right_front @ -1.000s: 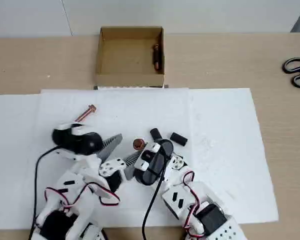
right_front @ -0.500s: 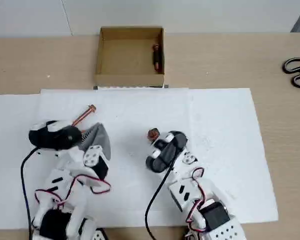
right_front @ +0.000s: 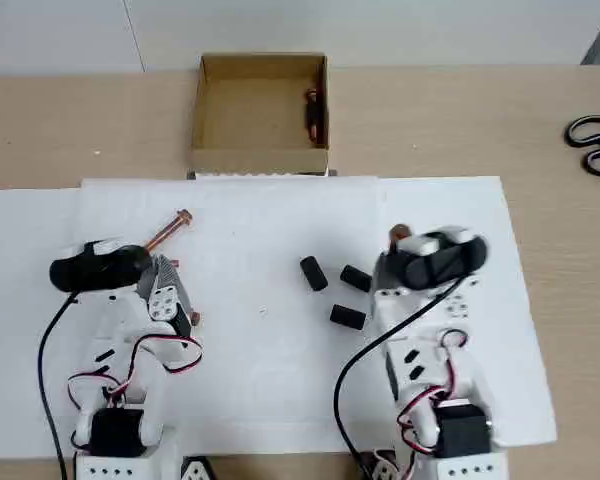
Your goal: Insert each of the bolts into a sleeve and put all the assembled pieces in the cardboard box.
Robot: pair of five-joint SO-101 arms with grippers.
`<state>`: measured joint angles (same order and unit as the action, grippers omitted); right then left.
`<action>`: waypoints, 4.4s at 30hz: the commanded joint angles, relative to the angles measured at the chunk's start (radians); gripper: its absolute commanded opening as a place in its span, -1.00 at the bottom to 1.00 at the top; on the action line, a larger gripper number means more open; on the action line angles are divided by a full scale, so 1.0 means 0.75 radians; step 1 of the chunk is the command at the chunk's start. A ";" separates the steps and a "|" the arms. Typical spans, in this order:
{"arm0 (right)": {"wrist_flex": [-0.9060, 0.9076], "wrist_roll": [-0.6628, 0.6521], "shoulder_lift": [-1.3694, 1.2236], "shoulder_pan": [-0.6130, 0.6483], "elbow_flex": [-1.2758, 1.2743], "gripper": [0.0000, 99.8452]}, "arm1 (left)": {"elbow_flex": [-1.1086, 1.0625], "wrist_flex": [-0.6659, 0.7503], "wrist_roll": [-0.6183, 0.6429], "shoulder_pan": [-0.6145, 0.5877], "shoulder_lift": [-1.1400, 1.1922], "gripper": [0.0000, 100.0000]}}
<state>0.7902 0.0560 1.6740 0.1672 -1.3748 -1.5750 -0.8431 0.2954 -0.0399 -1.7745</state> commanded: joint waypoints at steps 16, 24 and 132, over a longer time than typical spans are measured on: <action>-0.187 0.092 -1.613 0.040 1.195 -1.00 | -0.007 0.027 -0.008 -0.006 -0.010 -0.99; -0.197 0.086 -2.155 0.167 1.708 -0.99 | -0.003 0.025 -0.008 -0.012 -0.010 -0.99; 1.010 -0.217 -2.816 0.504 2.230 -0.63 | 0.128 -0.065 -0.006 -0.002 -0.012 -0.99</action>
<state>1.5789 -0.0959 -0.4373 0.5462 0.2900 -1.5213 -0.9137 0.2954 -0.0460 -1.7729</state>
